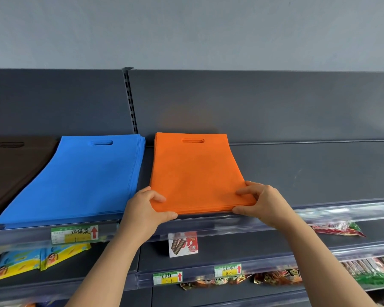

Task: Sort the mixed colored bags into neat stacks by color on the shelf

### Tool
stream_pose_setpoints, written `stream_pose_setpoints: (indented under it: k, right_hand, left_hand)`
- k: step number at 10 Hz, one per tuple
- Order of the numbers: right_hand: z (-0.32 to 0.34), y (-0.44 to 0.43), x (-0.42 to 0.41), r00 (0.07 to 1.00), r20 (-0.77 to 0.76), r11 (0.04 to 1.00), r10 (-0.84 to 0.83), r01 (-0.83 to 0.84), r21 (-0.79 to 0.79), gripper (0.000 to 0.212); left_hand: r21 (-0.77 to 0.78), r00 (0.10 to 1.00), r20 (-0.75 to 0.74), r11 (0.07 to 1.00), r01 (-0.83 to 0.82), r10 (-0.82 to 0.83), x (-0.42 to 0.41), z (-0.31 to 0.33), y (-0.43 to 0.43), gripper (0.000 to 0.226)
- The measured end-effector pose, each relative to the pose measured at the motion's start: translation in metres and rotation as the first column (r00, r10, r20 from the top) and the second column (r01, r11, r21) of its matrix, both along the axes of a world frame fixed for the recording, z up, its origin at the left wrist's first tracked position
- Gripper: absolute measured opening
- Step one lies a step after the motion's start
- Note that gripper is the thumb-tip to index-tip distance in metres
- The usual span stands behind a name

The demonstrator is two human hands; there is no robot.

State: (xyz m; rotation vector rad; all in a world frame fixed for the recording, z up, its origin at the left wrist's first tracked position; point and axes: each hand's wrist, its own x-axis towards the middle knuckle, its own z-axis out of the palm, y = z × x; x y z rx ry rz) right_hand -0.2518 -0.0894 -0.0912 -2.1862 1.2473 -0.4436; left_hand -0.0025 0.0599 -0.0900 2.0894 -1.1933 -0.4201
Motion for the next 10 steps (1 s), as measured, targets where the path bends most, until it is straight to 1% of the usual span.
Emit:
stream_pose_setpoints:
  k: [1,2,3,4,5,6,7,8,9,10]
  right_hand:
    - [0.002,-0.002,0.0,1.0,-0.002,1.0,0.005,-0.004,0.029,0.083]
    - [0.01,-0.007,0.006,0.993,0.117,0.99,-0.026,0.01,0.139,0.099]
    - [0.013,-0.015,0.017,0.996,0.085,0.985,-0.023,0.008,0.17,0.103]
    - [0.007,-0.019,0.025,1.0,0.012,0.991,-0.022,0.021,0.132,0.096]
    - [0.007,-0.022,0.026,0.992,0.089,0.991,-0.085,0.075,0.112,0.073]
    - [0.006,-0.024,0.03,0.993,0.08,0.991,-0.084,0.075,0.111,0.067]
    - [-0.001,-0.024,0.035,0.995,0.034,0.994,-0.091,0.089,0.066,0.074]
    - [0.002,-0.022,0.036,0.996,-0.024,0.996,-0.089,0.09,0.023,0.064]
    - [0.006,-0.023,0.039,0.993,-0.082,0.996,-0.088,0.087,-0.017,0.038]
    - [0.009,-0.024,0.047,0.985,-0.105,0.98,-0.134,0.116,-0.165,0.03]
  left_hand:
    - [0.053,1.0,0.019,0.999,-0.005,0.004,0.0,0.003,-0.001,0.053]
    - [0.108,0.999,-0.035,0.994,-0.03,0.034,0.004,0.013,-0.01,0.085]
    - [0.094,0.994,-0.098,0.995,-0.029,0.038,0.006,0.018,-0.021,0.102]
    - [0.097,0.994,-0.108,0.995,-0.016,0.026,0.009,0.015,-0.024,0.093]
    - [0.068,0.99,-0.115,0.995,-0.072,0.08,0.016,0.014,-0.027,0.095]
    - [0.025,0.99,-0.135,0.999,-0.027,0.03,0.014,0.015,-0.03,0.072]
    - [0.002,0.995,-0.098,1.0,-0.014,0.015,0.009,0.014,-0.032,0.07]
    - [0.0,0.994,-0.108,1.0,-0.012,0.012,0.011,0.009,-0.033,0.07]
    - [-0.018,0.994,-0.112,1.0,0.002,-0.004,0.016,0.007,-0.034,0.062]
    - [-0.023,0.998,-0.047,0.999,-0.044,0.043,0.022,0.015,-0.035,0.068]
